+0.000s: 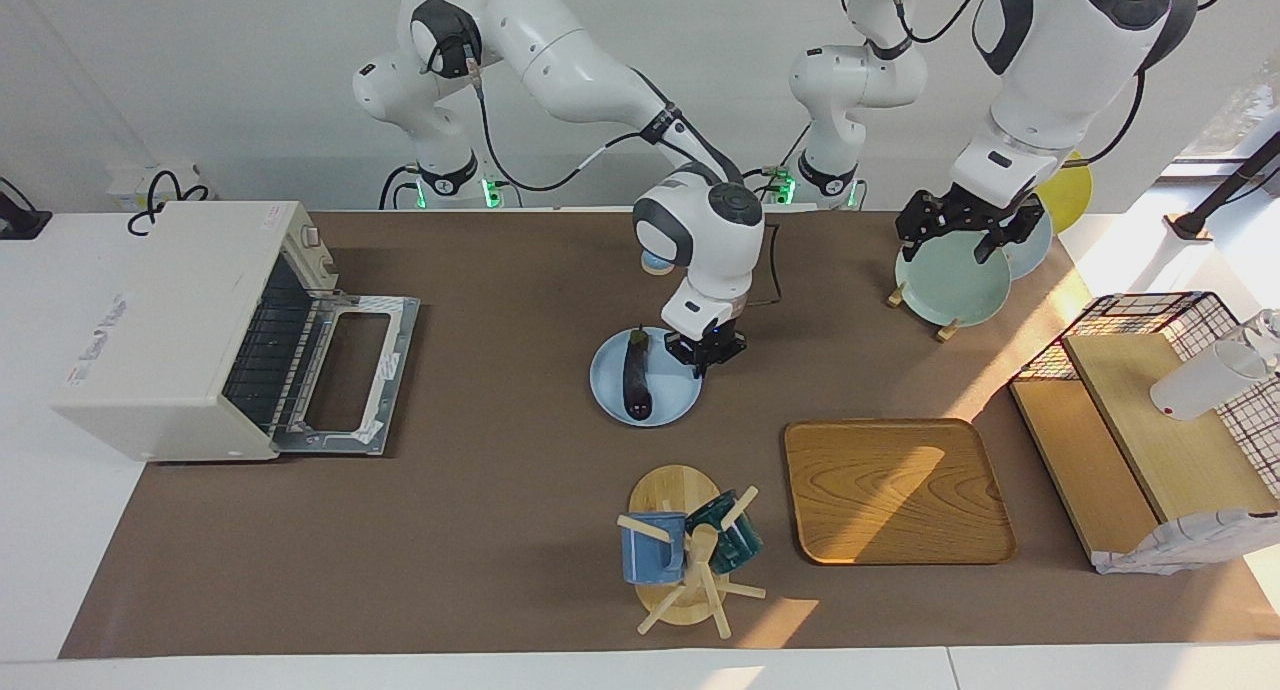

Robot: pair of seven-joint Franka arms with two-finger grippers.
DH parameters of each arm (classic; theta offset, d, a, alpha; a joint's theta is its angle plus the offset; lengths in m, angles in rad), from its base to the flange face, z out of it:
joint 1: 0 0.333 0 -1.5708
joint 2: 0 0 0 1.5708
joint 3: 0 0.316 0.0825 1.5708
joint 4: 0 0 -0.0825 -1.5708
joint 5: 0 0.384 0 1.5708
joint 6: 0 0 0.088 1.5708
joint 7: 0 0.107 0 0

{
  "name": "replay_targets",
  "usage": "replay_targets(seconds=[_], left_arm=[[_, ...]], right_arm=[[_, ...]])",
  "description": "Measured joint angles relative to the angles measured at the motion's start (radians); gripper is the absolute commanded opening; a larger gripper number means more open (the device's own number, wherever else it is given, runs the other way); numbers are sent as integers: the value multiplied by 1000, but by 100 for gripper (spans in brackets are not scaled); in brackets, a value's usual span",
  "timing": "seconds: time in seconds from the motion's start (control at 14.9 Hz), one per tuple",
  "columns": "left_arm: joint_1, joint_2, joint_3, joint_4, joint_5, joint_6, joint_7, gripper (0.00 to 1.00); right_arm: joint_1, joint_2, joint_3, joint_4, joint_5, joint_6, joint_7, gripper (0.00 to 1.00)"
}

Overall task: Put eggplant into oven
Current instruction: 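Grasp the eggplant with the right gripper and carry it toward the oven, then insert the eggplant into the open oven with the right gripper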

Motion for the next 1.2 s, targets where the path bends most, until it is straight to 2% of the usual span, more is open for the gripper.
replay_targets(seconds=[0.2, 0.47, 0.67, 0.8, 0.94, 1.07, 1.2], left_arm=[[7, 0, 0, 0, 0, 0, 1, 100], [8, 0, 0, 0, 0, 0, 2, 100], [12, 0, 2, 0, 0, 0, 2, 100], [14, 0, 3, 0, 0, 0, 2, 100], [14, 0, 3, 0, 0, 0, 2, 100], [15, 0, 3, 0, 0, 0, 2, 100], [18, 0, 3, 0, 0, 0, 2, 100]], right_arm=[[-41, -38, -13, 29, -35, -128, -129, 0], [-183, -125, -20, -4, -55, -242, -304, 0], [-301, -230, -22, -164, -84, -233, -415, 0], [-404, -320, -23, -322, -89, -132, -525, 0], [-492, -414, -23, -458, -90, -86, -611, 0], [-540, -504, -23, -543, -90, -85, -671, 0], [-565, -578, -23, -586, -90, -114, -706, 0]])
